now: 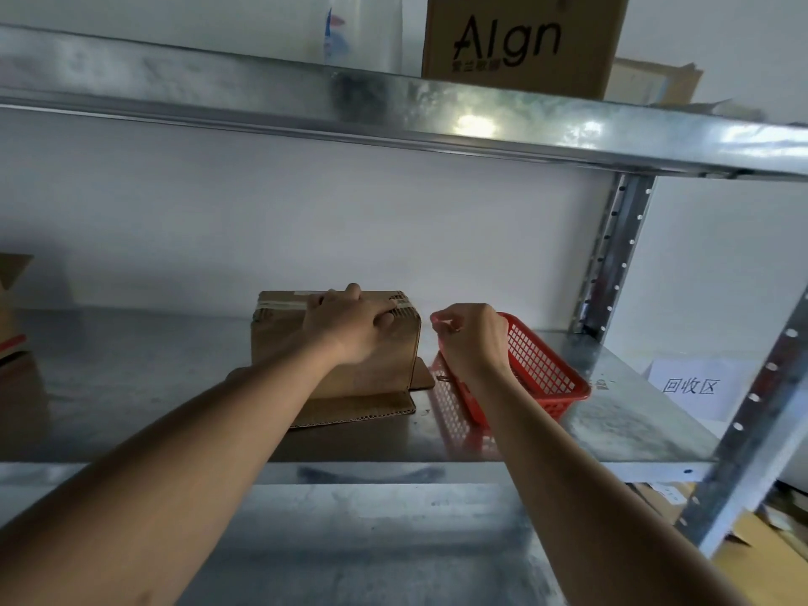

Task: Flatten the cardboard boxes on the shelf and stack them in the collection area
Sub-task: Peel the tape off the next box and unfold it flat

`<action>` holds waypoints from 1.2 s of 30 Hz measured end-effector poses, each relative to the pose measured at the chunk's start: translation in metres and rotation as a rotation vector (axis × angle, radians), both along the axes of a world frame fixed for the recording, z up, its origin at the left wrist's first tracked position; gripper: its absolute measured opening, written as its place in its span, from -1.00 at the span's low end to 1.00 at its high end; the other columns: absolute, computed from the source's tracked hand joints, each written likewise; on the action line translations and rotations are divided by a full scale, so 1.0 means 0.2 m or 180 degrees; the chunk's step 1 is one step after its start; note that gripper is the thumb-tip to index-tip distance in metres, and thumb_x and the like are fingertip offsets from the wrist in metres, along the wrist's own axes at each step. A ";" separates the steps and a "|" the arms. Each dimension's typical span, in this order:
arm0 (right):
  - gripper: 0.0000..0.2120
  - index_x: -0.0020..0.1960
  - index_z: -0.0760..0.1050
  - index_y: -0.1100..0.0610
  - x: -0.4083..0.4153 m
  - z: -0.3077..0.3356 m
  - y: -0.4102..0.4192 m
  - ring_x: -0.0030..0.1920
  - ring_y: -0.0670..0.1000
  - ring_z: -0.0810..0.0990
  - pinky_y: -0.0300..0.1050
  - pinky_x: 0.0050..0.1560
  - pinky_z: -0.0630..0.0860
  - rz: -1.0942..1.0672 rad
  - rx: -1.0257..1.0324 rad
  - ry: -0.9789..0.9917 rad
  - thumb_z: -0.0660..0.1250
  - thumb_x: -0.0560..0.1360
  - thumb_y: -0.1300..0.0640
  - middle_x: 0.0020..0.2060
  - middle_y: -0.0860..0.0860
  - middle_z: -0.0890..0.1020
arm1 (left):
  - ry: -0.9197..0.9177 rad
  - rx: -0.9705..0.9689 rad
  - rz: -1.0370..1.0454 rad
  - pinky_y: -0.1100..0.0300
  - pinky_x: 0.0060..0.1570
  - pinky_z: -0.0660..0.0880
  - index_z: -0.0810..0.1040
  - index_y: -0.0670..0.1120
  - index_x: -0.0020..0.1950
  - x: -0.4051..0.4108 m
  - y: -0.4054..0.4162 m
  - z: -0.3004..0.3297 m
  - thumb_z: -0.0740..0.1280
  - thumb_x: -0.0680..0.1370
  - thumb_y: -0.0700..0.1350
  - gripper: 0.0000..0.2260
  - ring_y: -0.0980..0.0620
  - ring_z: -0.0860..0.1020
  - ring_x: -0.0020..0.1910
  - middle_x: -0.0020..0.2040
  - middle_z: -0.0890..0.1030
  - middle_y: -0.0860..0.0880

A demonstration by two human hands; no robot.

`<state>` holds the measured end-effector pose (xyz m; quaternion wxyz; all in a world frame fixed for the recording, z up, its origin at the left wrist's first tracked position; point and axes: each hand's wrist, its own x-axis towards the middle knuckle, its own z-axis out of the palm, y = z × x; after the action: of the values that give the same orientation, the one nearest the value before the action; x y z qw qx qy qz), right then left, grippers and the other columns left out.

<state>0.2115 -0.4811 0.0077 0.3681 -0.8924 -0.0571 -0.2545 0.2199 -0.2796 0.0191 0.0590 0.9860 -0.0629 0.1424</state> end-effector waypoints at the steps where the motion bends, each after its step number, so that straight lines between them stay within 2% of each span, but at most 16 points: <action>1: -0.83 0.15 0.73 0.08 -0.01 0.00 -0.03 -0.13 -0.09 0.65 -0.26 -0.19 0.50 -0.0060 -0.0034 0.0018 0.46 0.57 0.19 0.01 0.03 0.76 | -0.0012 0.0008 0.0005 -0.16 0.38 0.24 0.32 0.38 0.53 0.00 -0.03 0.00 0.00 0.70 0.24 -0.61 -0.18 0.45 0.36 0.33 0.45 -0.05; 4: -0.81 0.14 0.72 0.00 -0.01 -0.02 -0.12 -0.41 -0.23 0.51 -0.31 -0.43 0.32 -0.0282 -0.0097 0.0090 0.52 0.53 0.10 -0.14 -0.04 0.77 | -0.0061 0.0059 0.0036 -0.19 0.36 0.26 0.32 0.36 0.54 -0.01 -0.10 -0.01 0.00 0.71 0.25 -0.60 -0.21 0.46 0.35 0.33 0.45 -0.07; 7: -0.84 0.08 0.72 0.07 0.00 -0.05 -0.18 -0.37 -0.21 0.48 -0.35 -0.46 0.24 -0.0395 -0.0233 0.0125 0.55 0.51 0.09 -0.09 -0.01 0.75 | -0.0040 0.0075 0.0079 -0.22 0.38 0.28 0.29 0.36 0.56 -0.02 -0.15 -0.01 -0.01 0.71 0.25 -0.59 -0.22 0.46 0.36 0.36 0.45 -0.09; 9: -0.91 -0.05 0.71 0.13 0.01 -0.06 -0.21 -0.36 -0.17 0.50 -0.33 -0.45 0.31 -0.0449 -0.0341 0.0205 0.53 0.53 0.11 -0.17 0.00 0.70 | 0.0000 0.0101 0.0135 -0.23 0.40 0.29 0.28 0.36 0.57 -0.03 -0.17 0.00 -0.02 0.71 0.25 -0.59 -0.22 0.44 0.38 0.39 0.44 -0.10; 10: -0.89 -0.08 0.69 0.17 0.02 -0.07 -0.22 -0.34 -0.12 0.55 -0.28 -0.42 0.44 -0.0459 -0.0433 0.0276 0.51 0.55 0.13 -0.20 0.03 0.69 | 0.0031 0.0116 0.0168 -0.24 0.41 0.27 0.27 0.36 0.57 -0.04 -0.19 0.00 -0.03 0.72 0.25 -0.58 -0.22 0.43 0.40 0.41 0.43 -0.10; 12: -0.88 -0.03 0.65 0.26 0.03 -0.09 -0.23 -0.23 0.02 0.66 -0.11 -0.23 0.66 -0.0421 -0.0684 0.0472 0.43 0.61 0.20 -0.14 0.12 0.70 | 0.0113 0.0124 0.0218 -0.24 0.43 0.27 0.26 0.34 0.59 -0.05 -0.20 0.01 -0.04 0.72 0.24 -0.58 -0.22 0.41 0.42 0.43 0.41 -0.09; 13: -0.89 0.02 0.64 0.28 0.04 -0.09 -0.24 -0.19 0.06 0.68 -0.08 -0.18 0.68 -0.0388 -0.0774 0.0542 0.39 0.62 0.23 -0.10 0.16 0.69 | 0.0142 0.0119 0.0232 -0.24 0.44 0.28 0.26 0.34 0.59 -0.05 -0.21 0.02 -0.04 0.72 0.24 -0.57 -0.22 0.40 0.43 0.44 0.40 -0.09; 16: -0.89 0.04 0.62 0.28 0.06 -0.11 -0.23 -0.24 0.05 0.64 -0.12 -0.27 0.60 -0.0316 -0.0865 0.0599 0.34 0.62 0.25 -0.12 0.15 0.67 | 0.0178 0.0112 0.0263 -0.25 0.44 0.31 0.25 0.32 0.60 -0.07 -0.22 0.02 -0.03 0.72 0.24 -0.57 -0.22 0.39 0.45 0.47 0.38 -0.09; 21: -0.80 -0.18 0.64 0.17 0.05 -0.11 -0.19 -0.33 0.01 0.63 -0.12 -0.36 0.59 -0.0035 -0.0674 0.0268 0.35 0.61 0.24 -0.27 0.05 0.66 | 0.0141 0.0152 0.0224 -0.20 0.40 0.39 0.26 0.31 0.59 -0.08 -0.20 0.03 -0.04 0.71 0.28 -0.55 -0.18 0.44 0.44 0.52 0.39 -0.06; 22: -0.79 -0.18 0.66 0.15 0.05 -0.10 -0.17 -0.31 0.03 0.66 -0.08 -0.34 0.61 0.0110 -0.0606 0.0118 0.34 0.59 0.24 -0.26 0.04 0.68 | 0.0127 0.0085 0.0184 -0.14 0.34 0.45 0.30 0.29 0.58 -0.07 -0.17 0.04 -0.02 0.71 0.27 -0.56 -0.14 0.52 0.37 0.51 0.43 -0.04; 24: -0.81 -0.06 0.72 0.12 0.03 -0.08 -0.13 -0.22 0.04 0.68 -0.07 -0.24 0.62 0.0496 -0.0457 -0.0220 0.32 0.57 0.24 -0.20 0.03 0.72 | 0.0163 -0.0246 0.0087 0.03 0.03 0.55 0.43 0.21 0.47 -0.07 -0.12 0.06 0.02 0.72 0.20 -0.63 -0.03 0.64 0.03 0.33 0.59 -0.01; 26: -0.79 0.05 0.72 0.07 0.00 -0.06 -0.07 -0.18 0.03 0.68 -0.11 -0.20 0.58 0.0864 -0.0333 -0.0429 0.32 0.55 0.22 -0.16 0.01 0.74 | 0.0259 -0.0491 0.0055 0.08 -0.19 0.45 0.48 0.15 0.27 -0.05 -0.07 0.09 0.03 0.74 0.12 -0.73 0.00 0.59 -0.12 0.09 0.64 -0.01; 28: -0.80 0.09 0.71 0.06 -0.01 -0.05 0.00 -0.14 0.03 0.69 -0.05 -0.11 0.62 0.1123 -0.0294 -0.0478 0.35 0.56 0.19 -0.14 0.01 0.75 | 0.0415 -0.0627 -0.0002 0.02 -0.01 0.49 0.52 0.14 0.24 -0.04 -0.01 0.12 0.05 0.75 0.03 -0.74 -0.03 0.57 0.05 0.20 0.60 0.01; 31: -0.76 0.20 0.68 0.01 -0.01 -0.05 0.09 -0.07 0.00 0.67 -0.08 -0.05 0.60 0.1374 -0.0270 -0.0285 0.33 0.59 0.14 -0.07 -0.01 0.73 | 0.0704 -0.0587 -0.0096 -0.02 0.31 0.44 0.55 0.21 0.36 -0.05 0.07 0.16 0.07 0.75 -0.11 -0.64 -0.07 0.48 0.32 0.44 0.49 0.02; 34: -0.76 0.23 0.62 0.03 0.00 -0.05 0.16 0.00 0.01 0.60 -0.13 -0.05 0.46 0.1474 -0.0361 -0.0045 0.28 0.62 0.04 0.03 0.01 0.67 | 0.0732 -0.0226 -0.0047 -0.07 0.37 0.41 0.49 0.31 0.44 -0.08 0.15 0.19 0.05 0.74 -0.12 -0.57 -0.07 0.47 0.35 0.49 0.46 0.04; 36: -0.65 0.30 0.54 0.04 0.00 -0.05 0.21 0.12 0.05 0.55 -0.09 0.07 0.45 0.1545 -0.0401 0.0250 0.25 0.62 -0.12 0.19 0.04 0.54 | 0.0653 -0.0261 -0.0023 -0.04 0.40 0.38 0.46 0.31 0.47 -0.10 0.22 0.21 0.09 0.74 -0.05 -0.61 -0.07 0.44 0.41 0.51 0.43 0.08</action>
<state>0.2114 -0.4390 -0.0023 0.3640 -0.8830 -0.2710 -0.1199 0.1996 -0.2358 0.0609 0.1059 0.9920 -0.0543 0.0430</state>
